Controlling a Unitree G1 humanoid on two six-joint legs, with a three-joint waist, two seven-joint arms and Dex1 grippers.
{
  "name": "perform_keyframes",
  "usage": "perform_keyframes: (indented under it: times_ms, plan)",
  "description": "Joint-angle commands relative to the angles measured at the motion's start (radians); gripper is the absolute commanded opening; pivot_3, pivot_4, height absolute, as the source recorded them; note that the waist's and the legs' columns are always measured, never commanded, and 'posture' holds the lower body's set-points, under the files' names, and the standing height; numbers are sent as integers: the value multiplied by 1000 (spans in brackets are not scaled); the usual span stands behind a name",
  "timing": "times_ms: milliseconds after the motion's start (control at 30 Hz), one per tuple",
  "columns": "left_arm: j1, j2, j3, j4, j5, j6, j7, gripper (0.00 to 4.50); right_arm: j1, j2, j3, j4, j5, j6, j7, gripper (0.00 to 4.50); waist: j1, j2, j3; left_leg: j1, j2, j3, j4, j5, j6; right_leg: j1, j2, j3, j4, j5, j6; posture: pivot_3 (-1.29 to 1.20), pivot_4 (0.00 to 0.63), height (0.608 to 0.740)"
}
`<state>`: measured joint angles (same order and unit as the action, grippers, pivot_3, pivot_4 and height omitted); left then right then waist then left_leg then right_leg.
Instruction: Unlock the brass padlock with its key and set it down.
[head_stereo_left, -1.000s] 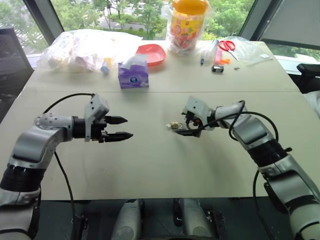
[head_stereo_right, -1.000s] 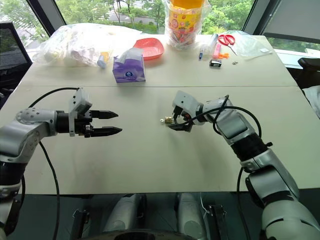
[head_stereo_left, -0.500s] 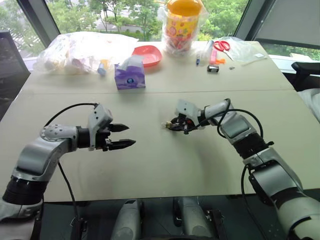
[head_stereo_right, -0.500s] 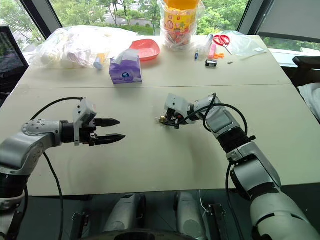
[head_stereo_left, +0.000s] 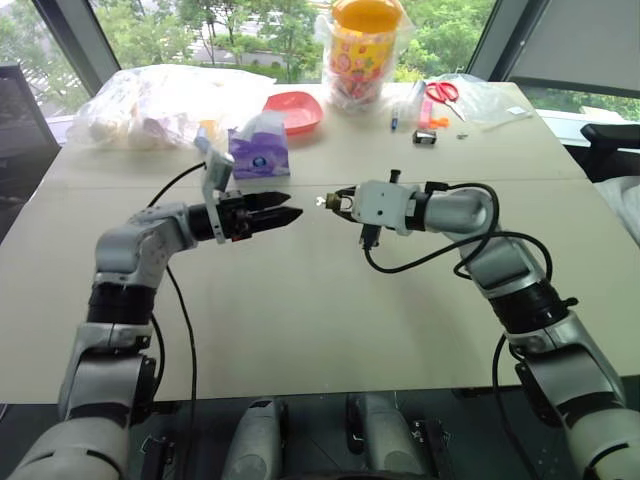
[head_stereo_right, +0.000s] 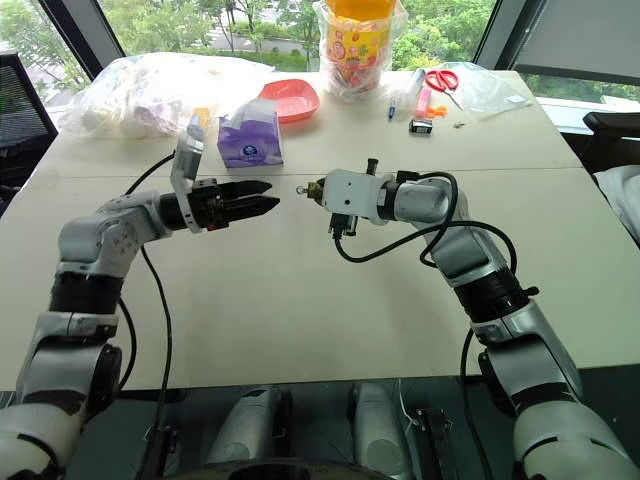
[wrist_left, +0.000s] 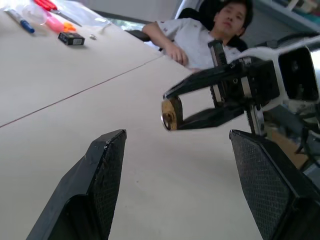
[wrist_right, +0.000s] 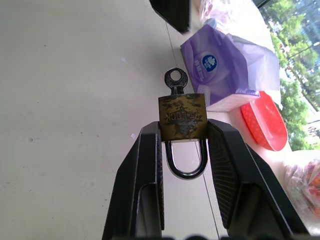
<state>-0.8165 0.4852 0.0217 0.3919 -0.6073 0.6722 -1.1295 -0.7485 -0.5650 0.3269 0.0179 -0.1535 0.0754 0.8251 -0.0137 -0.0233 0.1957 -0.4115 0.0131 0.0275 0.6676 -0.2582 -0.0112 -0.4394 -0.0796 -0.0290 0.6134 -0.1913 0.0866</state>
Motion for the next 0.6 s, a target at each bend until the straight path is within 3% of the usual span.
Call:
perform_keyframes:
  times_ms: [33, 100, 233, 600]
  plan:
    - [-77, -12, -5, 93, 34, -56, -67, 3442, -9, 2, -43, -75, -12, 22, -29, 685, 0, 0, 0, 0, 0, 0, 0, 0, 0, 0, 0, 0, 0, 0, 0, 0, 150, 740]
    - [-119, -32, -15, 156, 53, -79, -101, 3182, -4, 0, -49, -101, -18, 36, -36, 685, 1, 0, 0, 0, 0, 0, 0, 0, 0, 0, 0, 0, 0, 0, 0, 0, 150, 740]
    - [-155, -57, -24, 217, 87, -109, -140, 1778, -1, 3, -53, -139, -25, 60, -39, 685, 1, 0, 0, 0, 0, 0, 0, 0, 0, 0, 0, 0, 0, 0, 0, 0, 150, 740]
    - [-185, -92, -5, 273, 127, -151, -155, 1778, 9, 10, -48, -184, -25, 95, -38, 685, 1, 0, 0, 0, 0, 0, 0, 0, 0, 0, 0, 0, 0, 0, 0, 0, 150, 740]
